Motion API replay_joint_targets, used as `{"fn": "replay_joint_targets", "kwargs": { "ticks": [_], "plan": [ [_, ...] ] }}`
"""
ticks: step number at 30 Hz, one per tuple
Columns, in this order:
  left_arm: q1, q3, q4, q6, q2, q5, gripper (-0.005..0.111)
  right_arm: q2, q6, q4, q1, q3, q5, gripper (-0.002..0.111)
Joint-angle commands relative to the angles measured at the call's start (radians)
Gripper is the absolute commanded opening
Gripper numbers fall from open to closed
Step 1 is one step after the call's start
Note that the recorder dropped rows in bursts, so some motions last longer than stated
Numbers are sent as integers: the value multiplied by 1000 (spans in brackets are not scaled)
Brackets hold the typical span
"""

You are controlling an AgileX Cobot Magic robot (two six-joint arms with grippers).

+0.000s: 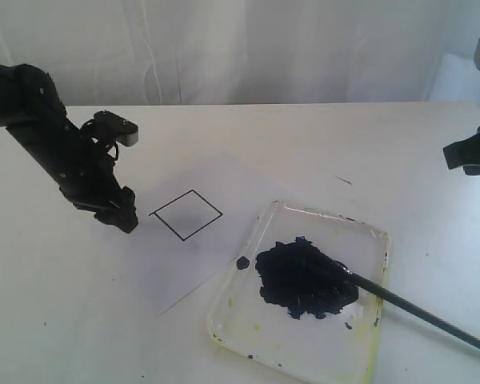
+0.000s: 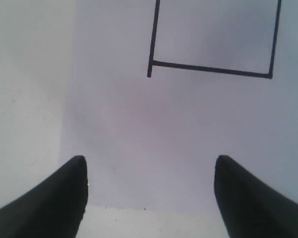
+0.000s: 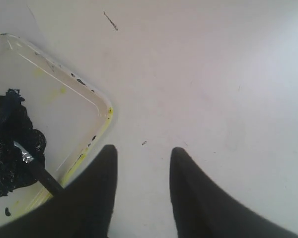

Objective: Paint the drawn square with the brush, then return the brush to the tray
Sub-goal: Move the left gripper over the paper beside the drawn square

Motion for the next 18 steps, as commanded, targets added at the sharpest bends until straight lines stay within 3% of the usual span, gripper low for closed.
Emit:
{"fn": "replay_joint_targets", "kwargs": {
  "ticks": [1, 9, 18],
  "plan": [
    [-4, -3, -31, 4, 33, -12, 74, 3, -9, 5, -6, -5, -9, 35],
    [-4, 11, 55, 12, 37, -16, 74, 3, -9, 3, -6, -5, -18, 35],
    [-4, 11, 20, 12, 45, 21, 74, 3, -9, 5, -6, -5, -25, 35]
  ]
}}
